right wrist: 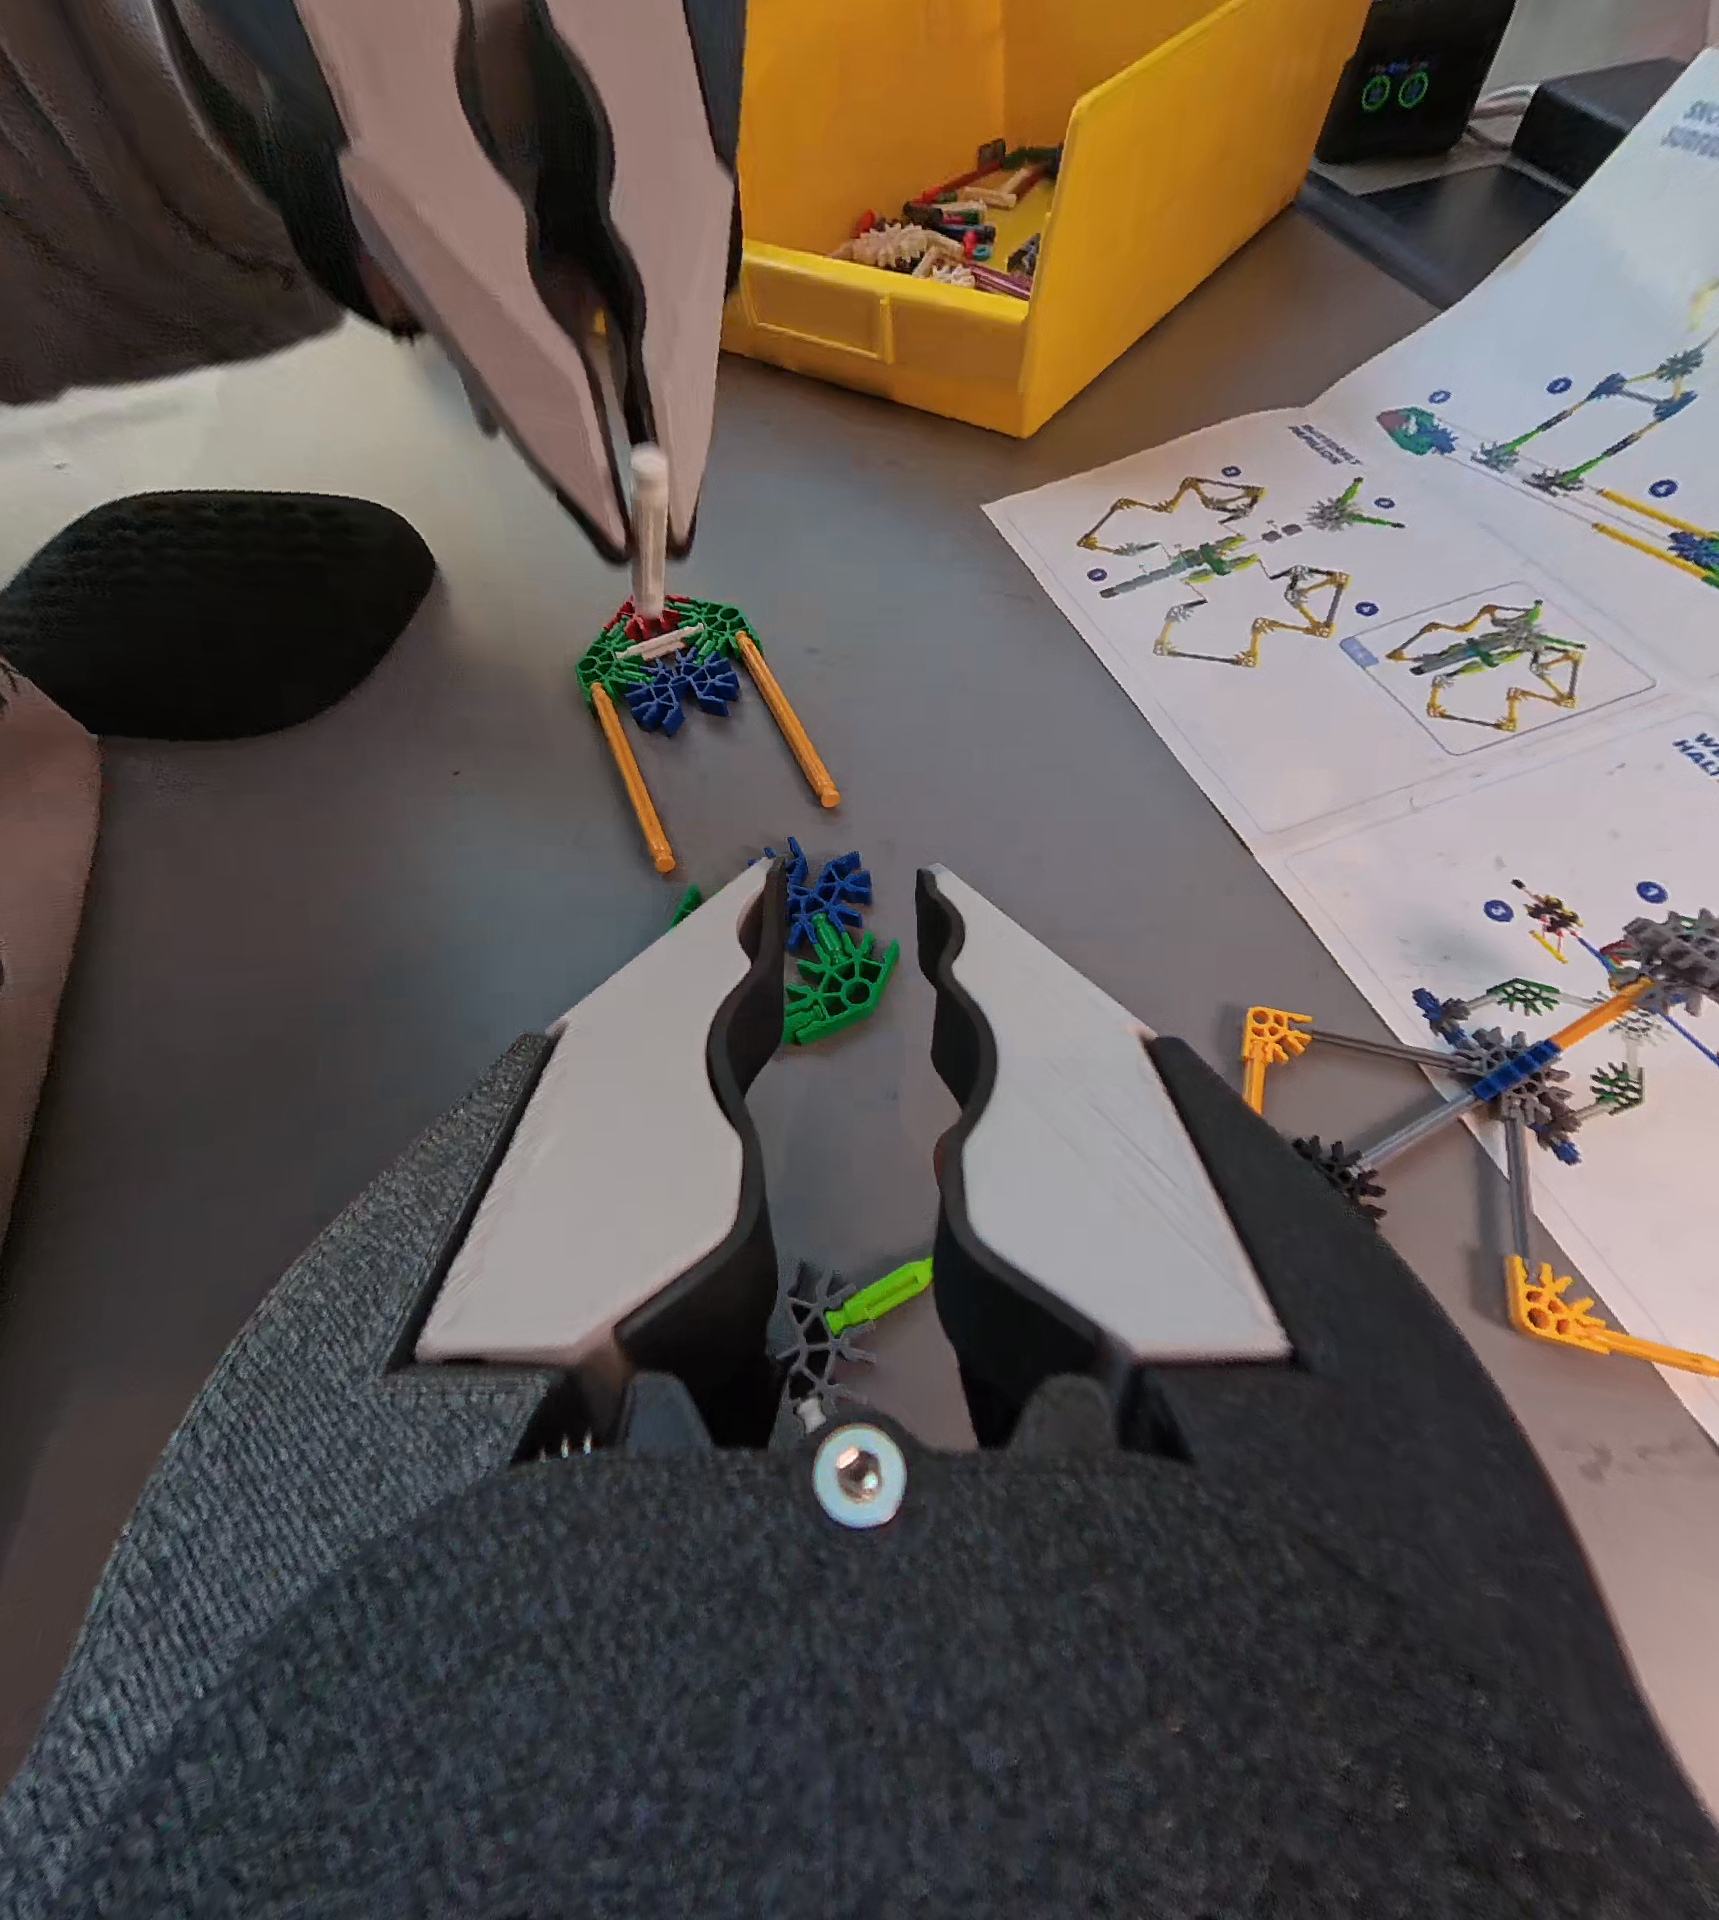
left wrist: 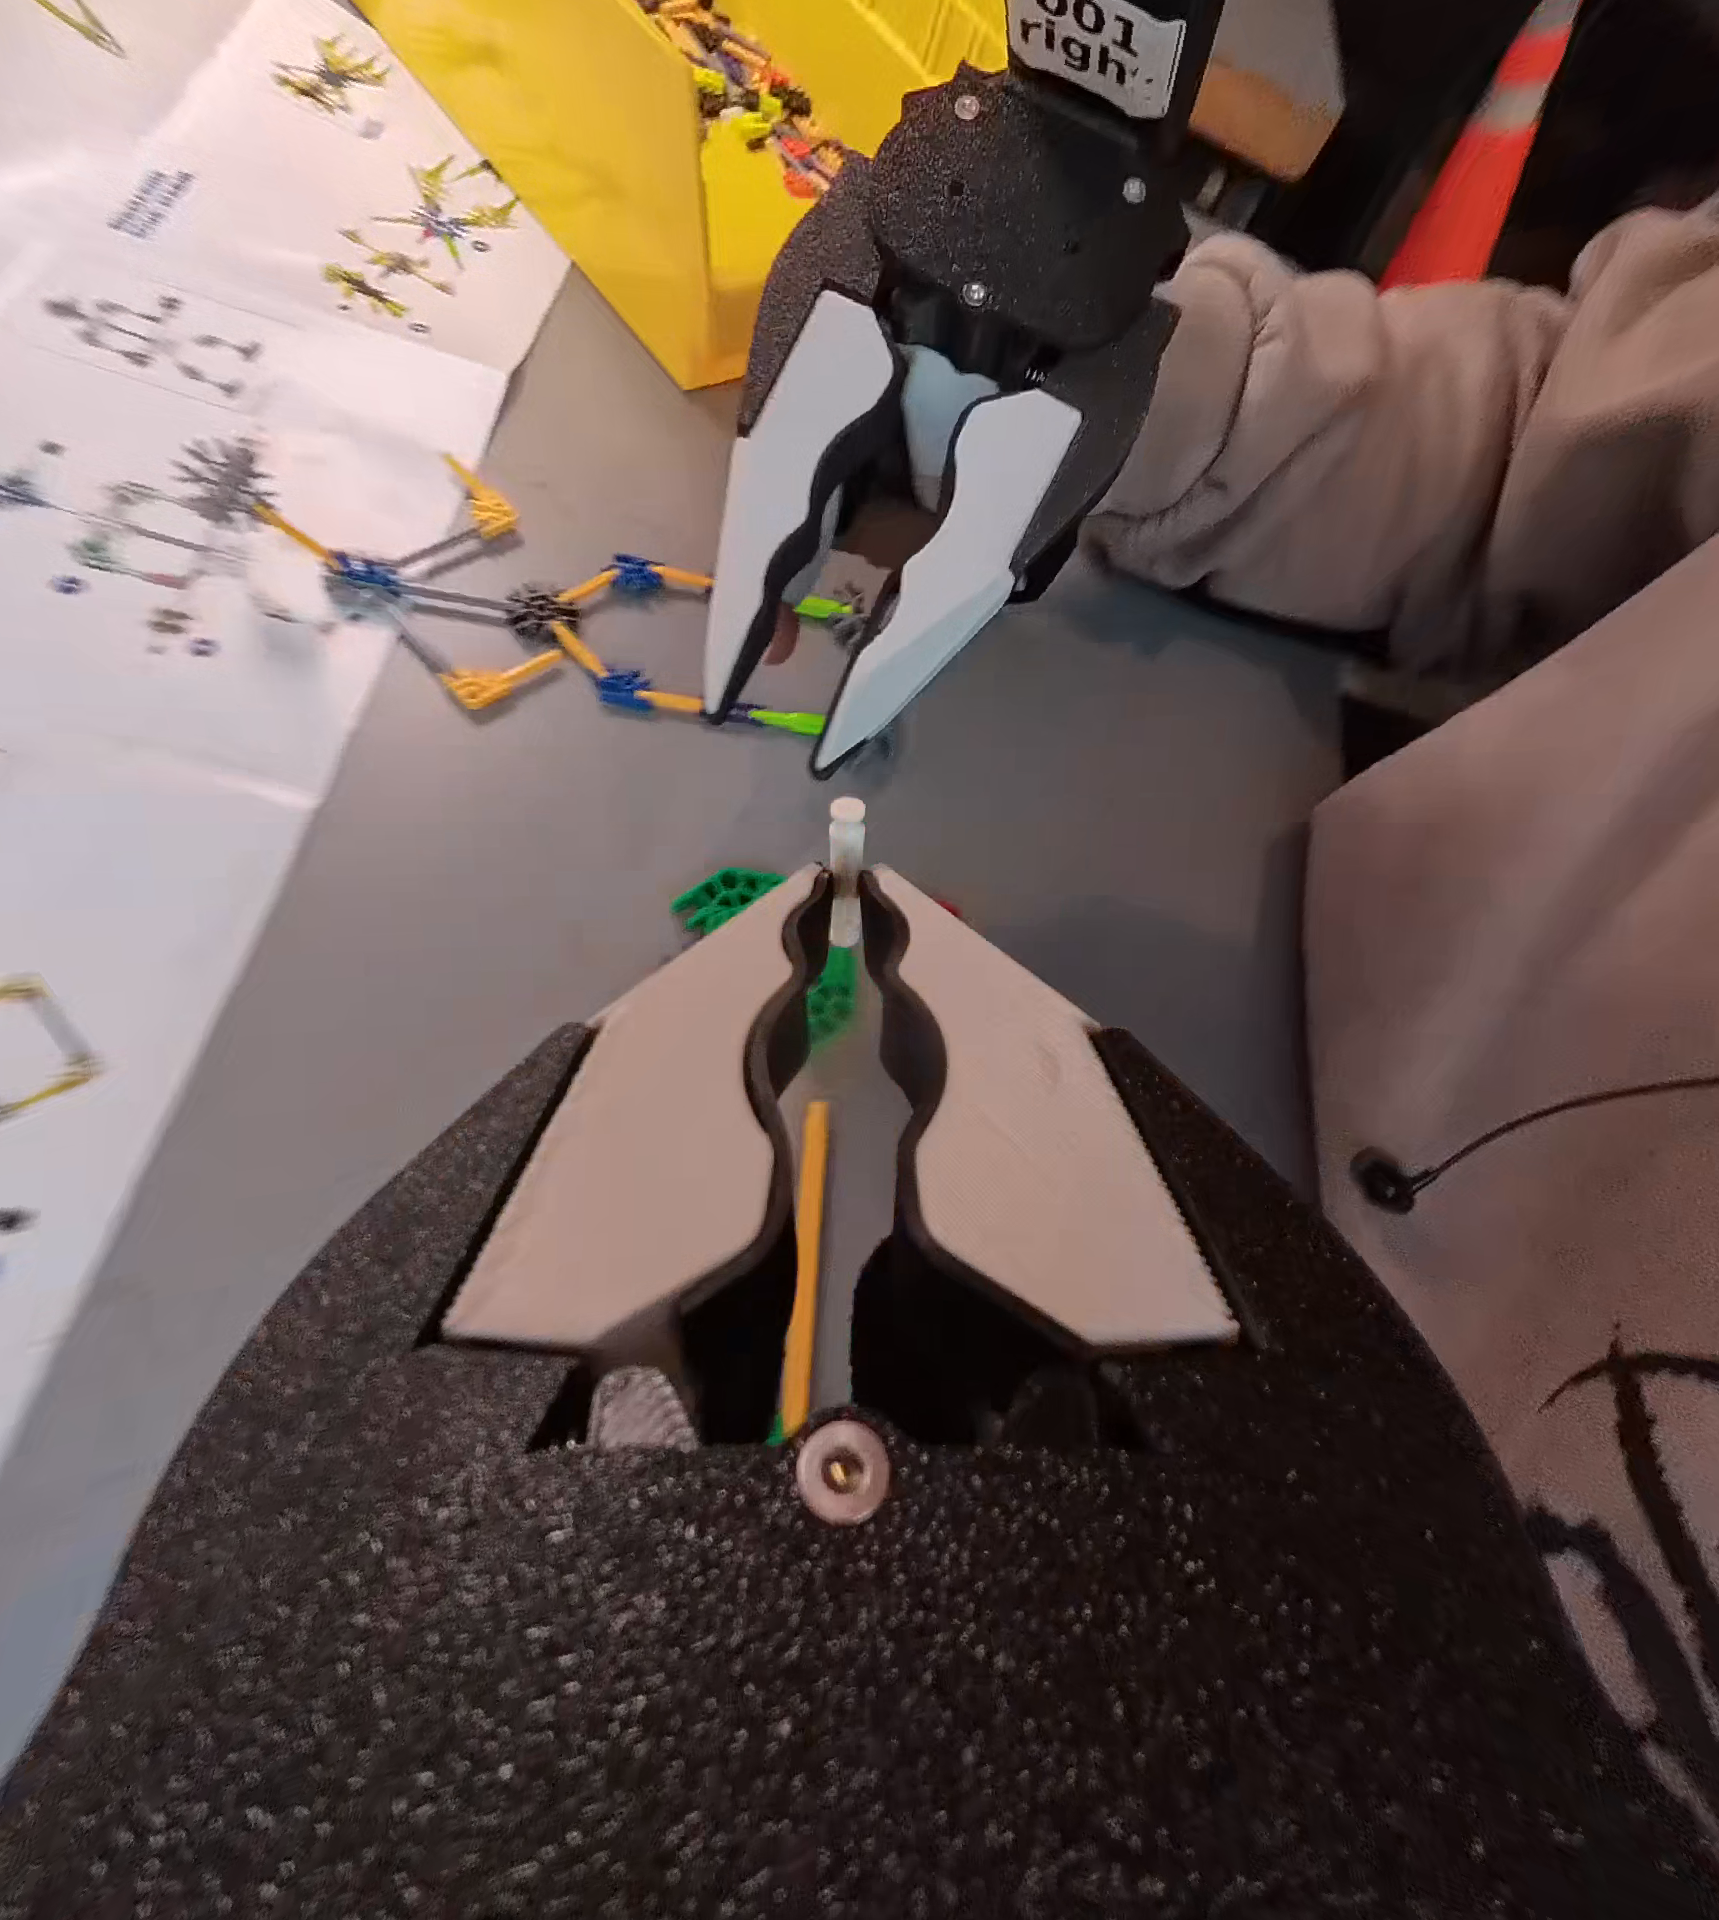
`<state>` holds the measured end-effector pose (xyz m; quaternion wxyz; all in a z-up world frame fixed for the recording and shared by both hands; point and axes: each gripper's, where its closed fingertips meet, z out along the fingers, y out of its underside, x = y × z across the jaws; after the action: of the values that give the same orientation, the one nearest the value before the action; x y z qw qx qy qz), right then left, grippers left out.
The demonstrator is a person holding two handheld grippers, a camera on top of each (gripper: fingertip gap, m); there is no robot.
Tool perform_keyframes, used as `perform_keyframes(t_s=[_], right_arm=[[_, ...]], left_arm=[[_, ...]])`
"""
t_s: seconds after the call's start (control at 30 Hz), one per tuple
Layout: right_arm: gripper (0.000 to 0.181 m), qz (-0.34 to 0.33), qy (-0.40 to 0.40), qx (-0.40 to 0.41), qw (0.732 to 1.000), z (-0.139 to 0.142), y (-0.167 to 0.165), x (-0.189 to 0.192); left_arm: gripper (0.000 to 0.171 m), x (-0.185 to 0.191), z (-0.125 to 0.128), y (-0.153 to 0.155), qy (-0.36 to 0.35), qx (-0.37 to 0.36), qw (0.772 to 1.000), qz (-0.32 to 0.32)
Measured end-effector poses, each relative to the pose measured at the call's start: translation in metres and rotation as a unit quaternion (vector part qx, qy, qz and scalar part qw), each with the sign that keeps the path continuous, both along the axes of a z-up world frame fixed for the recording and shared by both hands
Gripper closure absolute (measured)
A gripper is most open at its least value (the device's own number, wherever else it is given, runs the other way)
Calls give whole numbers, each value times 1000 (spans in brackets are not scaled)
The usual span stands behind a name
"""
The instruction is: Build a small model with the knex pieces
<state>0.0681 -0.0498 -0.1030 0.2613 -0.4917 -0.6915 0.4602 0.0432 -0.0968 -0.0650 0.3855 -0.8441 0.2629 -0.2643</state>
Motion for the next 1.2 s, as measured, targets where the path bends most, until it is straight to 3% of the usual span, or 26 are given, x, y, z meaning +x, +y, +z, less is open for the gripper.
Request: perform_keyframes(t_s=[0.07, 0.17, 0.33, 0.43, 0.57, 0.8, 0.87, 0.97, 1.03, 1.13, 1.2], right_arm=[[158, 6, 7, 6, 1000, 4, -3, 1], [157, 21, 13, 23, 999, 4, -7, 4], [140, 48, 45, 82, 994, 8, -24, 4], [131, 39, 95, 178, 979, 15, -27, -1], [133, 44, 92, 295, 950, 3, -29, -4], [148, 74, 64, 359, 928, -19, -35, -3], [148, 59, 52, 339, 938, -20, -34, -6], [148, 9, -1, 235, 972, -22, -29, -11], [148, -27, -59, 149, 987, -29, -25, -12], [148, -66, -126, 47, 989, -35, -27, -10], [149, -83, -150, 34, 985, -37, -30, -8]], left_arm=[[166, 27, -17, 5, -68, -29, 997, 19], [166, 36, -40, 19, -116, -61, 989, 71], [166, 32, -39, 29, -187, -70, 973, 116], [166, 29, -40, 26, -209, -85, 967, 115], [166, 35, -43, 19, -237, -113, 961, 91], [167, 39, -51, 13, -242, -143, 957, 74], [166, 37, -52, 14, -242, -143, 956, 77], [156, 24, -44, 17, -205, -85, 973, 70], [144, 8, -42, 16, -116, -19, 991, 58], [118, -15, -67, 9, 41, 16, 999, 32], [112, -12, -80, 4, 61, 2, 998, 13]])
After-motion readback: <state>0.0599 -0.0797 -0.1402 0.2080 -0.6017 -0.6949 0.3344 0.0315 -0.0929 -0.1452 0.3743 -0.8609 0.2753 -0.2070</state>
